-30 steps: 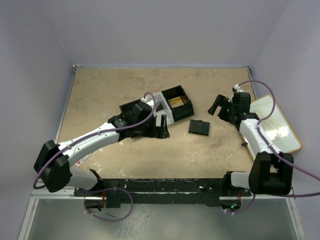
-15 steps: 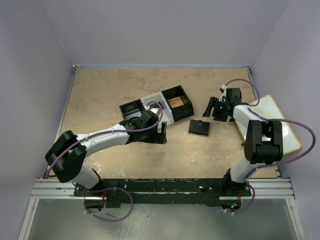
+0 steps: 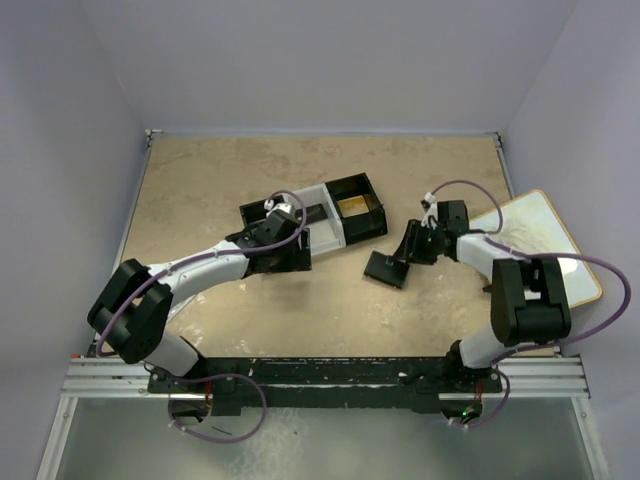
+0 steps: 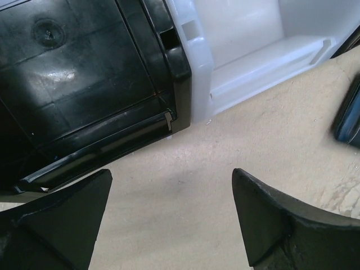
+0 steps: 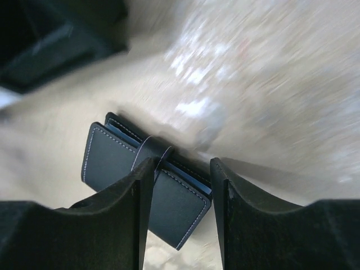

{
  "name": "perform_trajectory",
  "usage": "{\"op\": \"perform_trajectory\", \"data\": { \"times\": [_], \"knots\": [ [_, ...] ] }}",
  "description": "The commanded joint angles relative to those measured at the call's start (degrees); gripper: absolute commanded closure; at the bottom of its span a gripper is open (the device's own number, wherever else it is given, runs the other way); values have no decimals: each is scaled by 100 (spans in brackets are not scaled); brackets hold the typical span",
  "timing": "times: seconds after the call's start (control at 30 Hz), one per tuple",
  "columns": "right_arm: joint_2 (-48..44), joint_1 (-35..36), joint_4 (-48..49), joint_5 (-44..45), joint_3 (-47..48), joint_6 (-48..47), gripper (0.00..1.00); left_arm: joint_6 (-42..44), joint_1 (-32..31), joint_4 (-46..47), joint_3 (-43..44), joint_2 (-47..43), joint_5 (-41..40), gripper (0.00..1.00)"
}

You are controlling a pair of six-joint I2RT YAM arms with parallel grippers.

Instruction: Take the credit cards out of the card holder

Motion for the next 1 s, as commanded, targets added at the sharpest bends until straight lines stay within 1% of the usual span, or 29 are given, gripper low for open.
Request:
{"op": "perform_trajectory", "data": {
  "times": [0.0,0.03,0.13,0.27,0.37,0.47,0.53,0.63,0.73,0.87,0.97],
  "knots": [
    [-692,683,232,-128,-693,623,54,201,50,143,-29,13,-102,15],
    [-914,862,306,-134,-865,820,57,218,57,122,-19,26,-110,15],
    [-1398,1226,499,-265,-1345,1260,59,221,58,93,-35,72,-228,15],
    [-2049,1459,511,-602,-1847,1472,56,189,68,125,-34,65,-204,15],
    [-2490,1469,270,-709,-2047,1530,52,182,64,162,-33,-77,38,11],
    [-2917,1470,292,-986,-2260,1630,51,131,-8,228,-76,-315,331,8],
    [-3168,1470,382,-1263,-2411,1713,52,81,-142,195,-78,-499,355,7],
    [-3307,1470,626,-1529,-2629,1797,53,-83,-311,170,-140,-708,322,6],
    [-3216,1470,753,-1621,-2704,1802,57,-318,-374,247,-282,-792,510,6],
    [-3123,1470,995,-1757,-2793,1825,60,-701,-615,631,-586,-783,852,6],
    [-3102,1465,1287,-1914,-2952,1941,59,-1045,-888,902,-722,-692,939,8]
  ]
}}
